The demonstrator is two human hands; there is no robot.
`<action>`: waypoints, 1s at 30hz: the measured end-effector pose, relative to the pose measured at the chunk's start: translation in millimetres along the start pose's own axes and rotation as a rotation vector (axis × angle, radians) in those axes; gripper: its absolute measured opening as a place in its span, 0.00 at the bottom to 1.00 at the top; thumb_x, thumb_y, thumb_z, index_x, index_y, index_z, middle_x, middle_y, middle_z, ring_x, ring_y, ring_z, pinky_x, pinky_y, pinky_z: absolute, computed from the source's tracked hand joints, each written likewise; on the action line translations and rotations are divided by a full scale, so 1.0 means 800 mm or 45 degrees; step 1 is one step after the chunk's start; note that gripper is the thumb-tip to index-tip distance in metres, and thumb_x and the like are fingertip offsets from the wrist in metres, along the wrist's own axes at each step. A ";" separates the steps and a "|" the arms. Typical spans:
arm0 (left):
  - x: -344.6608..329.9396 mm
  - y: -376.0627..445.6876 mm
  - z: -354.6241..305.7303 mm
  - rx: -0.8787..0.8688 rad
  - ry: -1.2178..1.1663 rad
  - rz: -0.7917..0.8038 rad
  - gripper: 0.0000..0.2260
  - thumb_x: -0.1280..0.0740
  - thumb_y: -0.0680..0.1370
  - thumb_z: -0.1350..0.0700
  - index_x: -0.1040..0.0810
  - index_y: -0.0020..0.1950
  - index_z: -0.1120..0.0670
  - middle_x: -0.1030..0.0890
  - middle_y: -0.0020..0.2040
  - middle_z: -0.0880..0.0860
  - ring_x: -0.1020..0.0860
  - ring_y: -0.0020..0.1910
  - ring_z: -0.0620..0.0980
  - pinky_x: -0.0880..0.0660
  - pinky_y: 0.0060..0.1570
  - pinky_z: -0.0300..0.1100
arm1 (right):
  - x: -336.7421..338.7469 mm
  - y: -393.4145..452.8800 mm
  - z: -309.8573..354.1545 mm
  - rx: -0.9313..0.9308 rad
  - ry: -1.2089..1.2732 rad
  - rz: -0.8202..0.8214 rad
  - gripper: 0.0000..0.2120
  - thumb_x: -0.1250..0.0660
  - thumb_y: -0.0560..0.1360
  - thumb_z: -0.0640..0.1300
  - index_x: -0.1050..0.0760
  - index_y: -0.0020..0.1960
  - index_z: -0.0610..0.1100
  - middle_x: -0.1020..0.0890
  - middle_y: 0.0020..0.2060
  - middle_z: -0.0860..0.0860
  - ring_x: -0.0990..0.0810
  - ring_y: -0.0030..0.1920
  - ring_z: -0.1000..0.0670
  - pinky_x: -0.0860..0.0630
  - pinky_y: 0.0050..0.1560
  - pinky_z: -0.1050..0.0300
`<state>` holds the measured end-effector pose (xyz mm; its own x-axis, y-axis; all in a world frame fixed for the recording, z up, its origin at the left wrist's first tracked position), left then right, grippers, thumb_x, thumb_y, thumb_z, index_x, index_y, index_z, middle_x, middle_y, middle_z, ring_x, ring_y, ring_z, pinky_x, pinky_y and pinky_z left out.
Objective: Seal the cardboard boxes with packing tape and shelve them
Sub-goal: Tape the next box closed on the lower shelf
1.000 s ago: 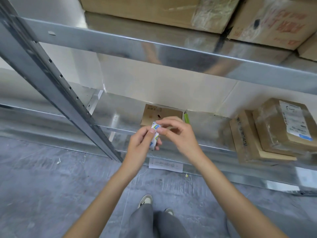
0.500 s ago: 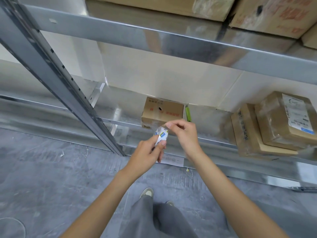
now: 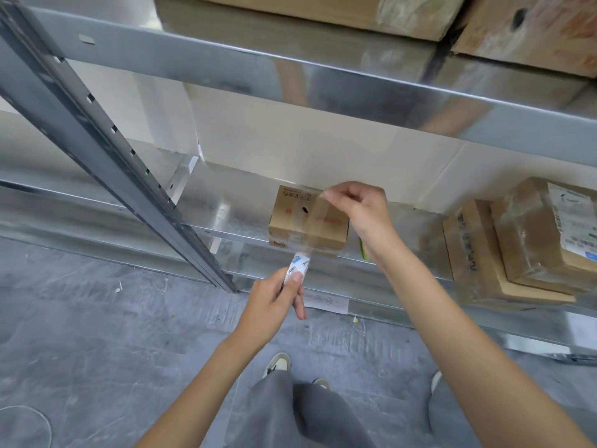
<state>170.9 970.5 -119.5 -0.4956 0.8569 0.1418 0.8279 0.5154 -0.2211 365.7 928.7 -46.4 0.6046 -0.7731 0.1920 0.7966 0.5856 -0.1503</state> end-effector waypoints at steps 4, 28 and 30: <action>-0.003 0.018 0.005 0.163 -0.024 -0.047 0.20 0.43 0.83 0.46 0.27 0.39 0.57 0.21 0.24 0.56 0.19 0.35 0.59 0.25 0.54 0.47 | -0.004 0.024 0.008 0.045 -0.071 -0.016 0.07 0.27 0.72 0.38 0.19 0.37 0.47 0.16 0.39 0.51 0.20 0.43 0.54 0.26 0.48 0.65; 0.007 0.086 -0.008 0.519 -0.069 -0.108 0.20 0.41 0.83 0.46 0.27 0.36 0.58 0.22 0.23 0.51 0.19 0.26 0.52 0.28 0.32 0.33 | -0.040 0.131 -0.065 -0.214 -0.460 0.073 0.07 0.28 0.71 0.40 0.20 0.34 0.47 0.19 0.35 0.56 0.20 0.51 0.48 0.26 0.62 0.43; 0.008 0.087 -0.009 0.522 -0.116 -0.112 0.20 0.40 0.83 0.47 0.28 0.37 0.58 0.24 0.22 0.51 0.20 0.25 0.51 0.27 0.33 0.29 | -0.038 0.130 -0.066 -0.209 -0.444 0.055 0.08 0.28 0.72 0.40 0.20 0.34 0.47 0.19 0.36 0.56 0.20 0.51 0.48 0.26 0.62 0.45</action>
<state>227.5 1012.0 -127.1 -0.5958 0.7974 0.0957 0.6176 0.5312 -0.5800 430.2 1000.3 -119.0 0.6250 -0.6026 0.4962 0.7762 0.5472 -0.3132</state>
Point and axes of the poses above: each hand's wrist, its own y-axis towards the middle knuckle, its own x-axis out of the back of the hand, z = x × y, the point moved 6 cm from there along y, towards the middle knuckle
